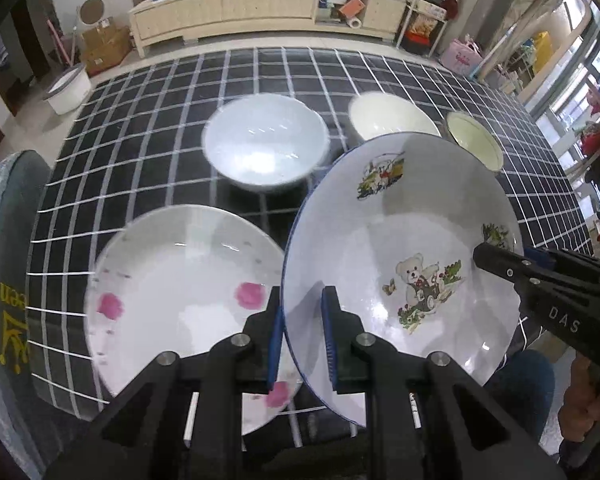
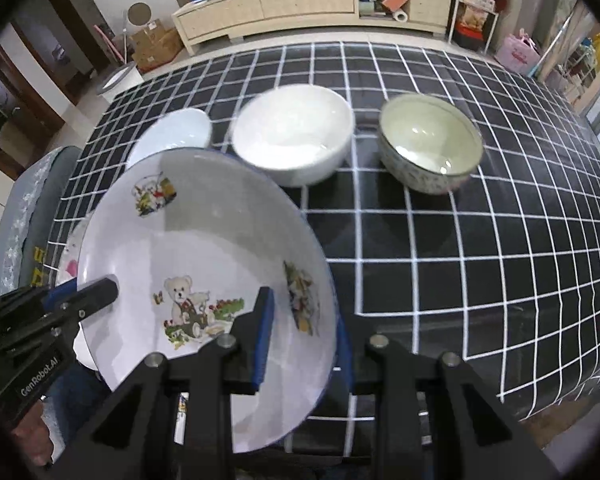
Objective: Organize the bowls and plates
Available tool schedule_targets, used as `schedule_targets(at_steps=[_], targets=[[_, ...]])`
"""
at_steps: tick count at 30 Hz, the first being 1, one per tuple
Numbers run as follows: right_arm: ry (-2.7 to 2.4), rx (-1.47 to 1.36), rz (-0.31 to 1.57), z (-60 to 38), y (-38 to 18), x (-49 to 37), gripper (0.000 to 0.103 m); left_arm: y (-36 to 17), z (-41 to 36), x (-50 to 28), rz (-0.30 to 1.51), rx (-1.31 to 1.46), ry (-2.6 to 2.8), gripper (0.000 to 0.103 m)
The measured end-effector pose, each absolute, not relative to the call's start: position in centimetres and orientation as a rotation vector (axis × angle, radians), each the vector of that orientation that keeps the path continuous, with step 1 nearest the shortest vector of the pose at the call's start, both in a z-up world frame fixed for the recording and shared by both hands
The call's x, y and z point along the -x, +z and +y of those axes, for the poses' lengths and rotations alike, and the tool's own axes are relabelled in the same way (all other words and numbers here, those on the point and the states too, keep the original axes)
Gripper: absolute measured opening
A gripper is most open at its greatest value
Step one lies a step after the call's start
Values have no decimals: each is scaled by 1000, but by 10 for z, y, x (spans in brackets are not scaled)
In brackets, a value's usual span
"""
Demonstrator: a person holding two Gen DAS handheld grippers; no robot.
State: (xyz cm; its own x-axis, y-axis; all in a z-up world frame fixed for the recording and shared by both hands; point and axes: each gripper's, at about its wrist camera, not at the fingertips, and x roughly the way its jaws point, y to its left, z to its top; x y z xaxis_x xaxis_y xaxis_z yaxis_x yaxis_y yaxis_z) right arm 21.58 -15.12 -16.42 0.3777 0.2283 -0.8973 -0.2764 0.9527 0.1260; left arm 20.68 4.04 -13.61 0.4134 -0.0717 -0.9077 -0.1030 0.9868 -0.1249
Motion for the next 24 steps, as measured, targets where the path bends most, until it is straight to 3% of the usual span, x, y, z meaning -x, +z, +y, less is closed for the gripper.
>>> schedule_targets(at_steps=[13,24], targets=[[430,104,1154,-70,-161,-210,33,-121,114,-180,1136,229,128,15],[454,181,1199,-21,-178,-203,33,-142,151,-163,1179,257,174,15]])
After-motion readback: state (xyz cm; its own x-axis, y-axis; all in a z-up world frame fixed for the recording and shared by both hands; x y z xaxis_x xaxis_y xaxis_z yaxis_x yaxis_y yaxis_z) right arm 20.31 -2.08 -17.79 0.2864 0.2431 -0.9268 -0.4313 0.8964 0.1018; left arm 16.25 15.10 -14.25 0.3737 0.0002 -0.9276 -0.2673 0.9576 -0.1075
